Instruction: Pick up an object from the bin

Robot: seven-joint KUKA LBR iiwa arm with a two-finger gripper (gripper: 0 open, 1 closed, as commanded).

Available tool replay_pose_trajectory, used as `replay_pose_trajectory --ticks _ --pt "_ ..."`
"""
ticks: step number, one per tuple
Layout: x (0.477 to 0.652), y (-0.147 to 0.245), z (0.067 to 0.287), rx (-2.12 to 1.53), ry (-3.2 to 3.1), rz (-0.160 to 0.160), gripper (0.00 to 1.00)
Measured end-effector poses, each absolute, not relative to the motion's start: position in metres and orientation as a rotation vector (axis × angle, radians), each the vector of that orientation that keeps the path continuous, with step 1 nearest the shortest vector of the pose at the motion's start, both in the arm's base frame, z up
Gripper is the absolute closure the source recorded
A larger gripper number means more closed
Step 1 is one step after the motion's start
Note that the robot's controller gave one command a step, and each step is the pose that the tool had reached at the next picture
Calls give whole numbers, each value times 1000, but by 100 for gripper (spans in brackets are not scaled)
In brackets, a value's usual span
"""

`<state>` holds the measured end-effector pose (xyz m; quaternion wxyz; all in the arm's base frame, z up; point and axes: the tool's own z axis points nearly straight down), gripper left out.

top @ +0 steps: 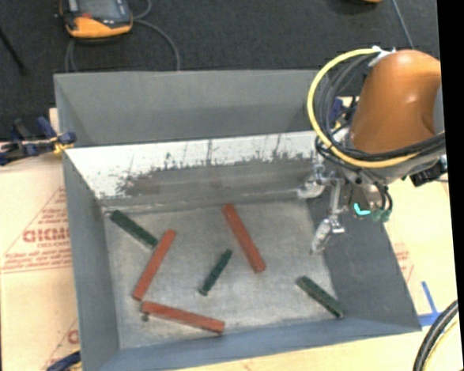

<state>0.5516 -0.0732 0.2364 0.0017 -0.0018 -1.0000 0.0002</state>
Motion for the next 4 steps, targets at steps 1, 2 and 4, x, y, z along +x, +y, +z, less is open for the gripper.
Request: replay_pose_trajectory --ticks 1,2,4 --pt "553 -73 240 -2 -3146 2 0" --pt "528 -70 185 -34 -3150 2 0" --pt "503 -109 111 79 -3150 2 0"
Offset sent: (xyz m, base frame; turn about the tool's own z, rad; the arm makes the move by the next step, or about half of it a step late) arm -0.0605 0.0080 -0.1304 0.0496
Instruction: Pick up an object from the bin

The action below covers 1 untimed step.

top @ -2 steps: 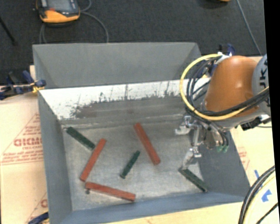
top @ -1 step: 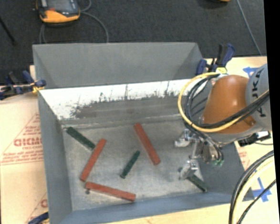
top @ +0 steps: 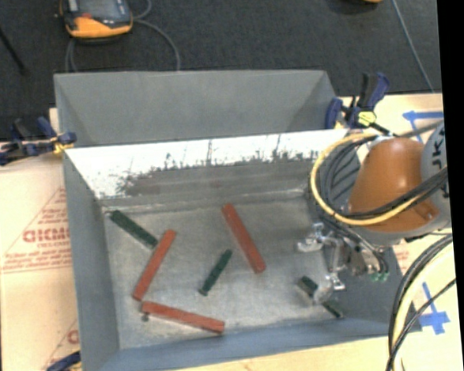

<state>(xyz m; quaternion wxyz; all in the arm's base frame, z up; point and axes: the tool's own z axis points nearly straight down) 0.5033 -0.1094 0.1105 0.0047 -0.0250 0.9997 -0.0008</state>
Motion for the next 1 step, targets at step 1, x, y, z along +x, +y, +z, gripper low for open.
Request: replay_pose_trajectory --ticks 1 --pt "518 -144 79 -117 3165 38 100"
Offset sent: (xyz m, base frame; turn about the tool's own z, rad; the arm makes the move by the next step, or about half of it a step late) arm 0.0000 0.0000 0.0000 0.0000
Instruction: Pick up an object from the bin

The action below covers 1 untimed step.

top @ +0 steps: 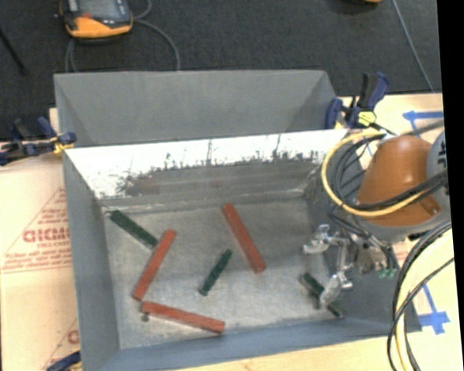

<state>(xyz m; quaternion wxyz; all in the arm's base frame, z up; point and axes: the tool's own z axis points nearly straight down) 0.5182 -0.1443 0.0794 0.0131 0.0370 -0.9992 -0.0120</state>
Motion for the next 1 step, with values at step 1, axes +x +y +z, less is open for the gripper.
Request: replay_pose_trajectory --ticks 1 --pt "519 -145 79 117 -3118 -34 0"
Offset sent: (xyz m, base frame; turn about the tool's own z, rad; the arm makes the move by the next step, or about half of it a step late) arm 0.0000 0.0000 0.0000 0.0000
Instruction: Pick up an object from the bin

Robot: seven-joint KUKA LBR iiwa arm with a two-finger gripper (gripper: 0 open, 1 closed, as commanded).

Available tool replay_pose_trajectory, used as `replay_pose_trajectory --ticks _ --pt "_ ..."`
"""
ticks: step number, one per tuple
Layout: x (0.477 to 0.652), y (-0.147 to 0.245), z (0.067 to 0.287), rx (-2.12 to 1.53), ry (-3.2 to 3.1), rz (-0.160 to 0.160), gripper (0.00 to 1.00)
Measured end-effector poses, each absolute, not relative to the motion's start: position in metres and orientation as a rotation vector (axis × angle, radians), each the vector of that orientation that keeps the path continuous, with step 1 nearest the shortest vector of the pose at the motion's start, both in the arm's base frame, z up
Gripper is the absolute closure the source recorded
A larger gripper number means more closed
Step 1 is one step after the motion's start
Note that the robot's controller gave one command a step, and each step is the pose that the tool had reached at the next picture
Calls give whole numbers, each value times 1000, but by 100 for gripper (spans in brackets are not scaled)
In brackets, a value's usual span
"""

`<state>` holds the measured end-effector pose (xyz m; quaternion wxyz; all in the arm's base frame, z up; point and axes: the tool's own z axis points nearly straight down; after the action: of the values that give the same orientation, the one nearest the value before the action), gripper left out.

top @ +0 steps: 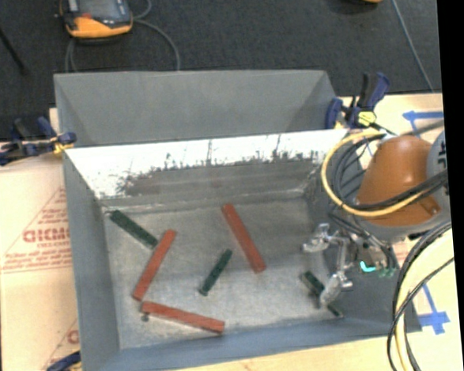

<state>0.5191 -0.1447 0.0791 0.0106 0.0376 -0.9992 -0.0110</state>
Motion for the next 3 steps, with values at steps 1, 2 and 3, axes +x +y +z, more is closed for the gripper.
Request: replay_pose_trajectory --ticks 1,2,3 --pt "519 -145 79 119 -3120 -33 0" --pt "508 -143 79 276 -3133 -32 0" --pt "502 -158 77 713 -3045 -18 100"
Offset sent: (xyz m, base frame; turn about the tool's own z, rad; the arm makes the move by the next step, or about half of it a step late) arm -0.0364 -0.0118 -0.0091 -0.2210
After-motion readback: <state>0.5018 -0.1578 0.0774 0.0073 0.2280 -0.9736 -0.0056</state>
